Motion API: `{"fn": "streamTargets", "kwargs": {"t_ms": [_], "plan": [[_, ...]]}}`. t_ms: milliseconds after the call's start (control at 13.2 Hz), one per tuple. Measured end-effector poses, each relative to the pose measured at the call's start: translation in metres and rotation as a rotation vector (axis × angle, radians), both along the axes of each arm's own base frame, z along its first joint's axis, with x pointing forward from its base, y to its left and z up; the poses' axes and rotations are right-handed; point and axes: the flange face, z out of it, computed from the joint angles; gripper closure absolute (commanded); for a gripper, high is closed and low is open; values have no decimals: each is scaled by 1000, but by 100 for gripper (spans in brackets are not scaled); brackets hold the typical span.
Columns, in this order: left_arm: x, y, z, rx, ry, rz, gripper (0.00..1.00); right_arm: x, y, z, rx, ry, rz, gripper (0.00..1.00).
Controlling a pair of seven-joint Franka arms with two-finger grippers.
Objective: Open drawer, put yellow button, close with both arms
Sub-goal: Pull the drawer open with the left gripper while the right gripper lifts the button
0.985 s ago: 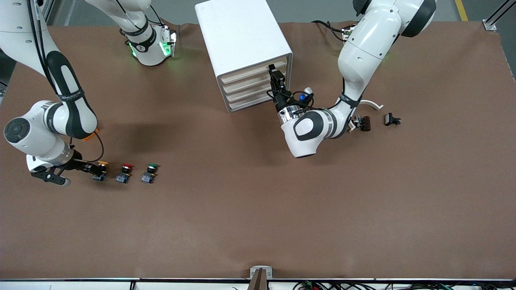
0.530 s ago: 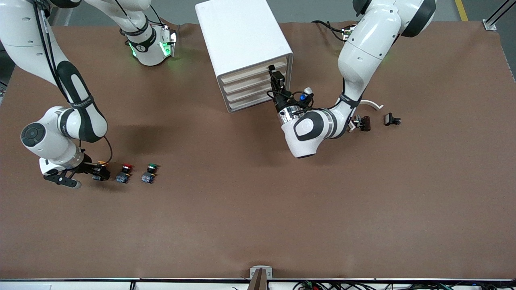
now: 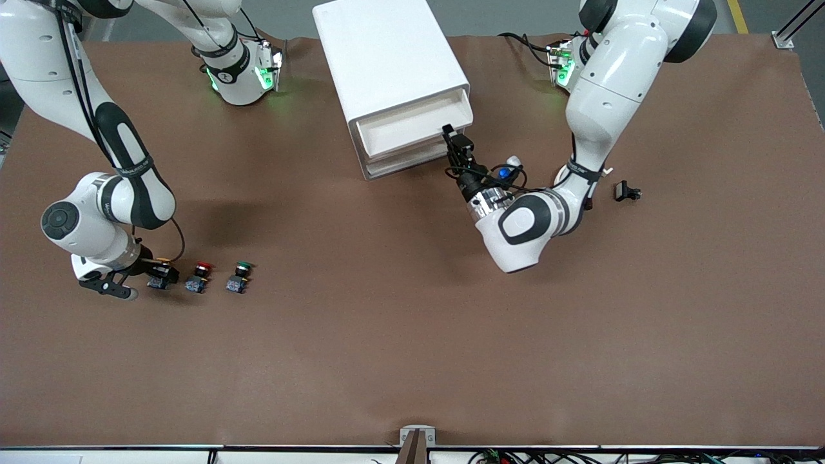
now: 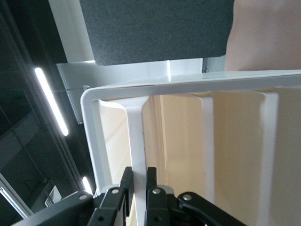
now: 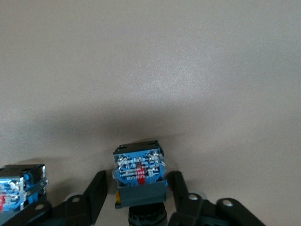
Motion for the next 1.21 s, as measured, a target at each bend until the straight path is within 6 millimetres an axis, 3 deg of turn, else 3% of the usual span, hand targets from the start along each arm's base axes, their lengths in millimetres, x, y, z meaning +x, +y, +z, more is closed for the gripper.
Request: {"fn": "streamTargets", "kwargs": {"t_ms": [379, 530, 682, 909, 1212], "plan": [[8, 0, 3, 16, -21, -3, 87, 12, 1, 14, 3, 7, 3, 100], [11, -4, 5, 19, -37, -25, 87, 30, 4, 41, 17, 76, -6, 100], [13, -7, 6, 29, -56, -50, 87, 47, 12, 89, 25, 113, -29, 100], [14, -9, 12, 44, -90, -92, 87, 50, 48, 156, 32, 156, -111, 100], [17, -10, 16, 55, -116, -127, 87, 43, 135, 223, 13, 215, -242, 100]]}}
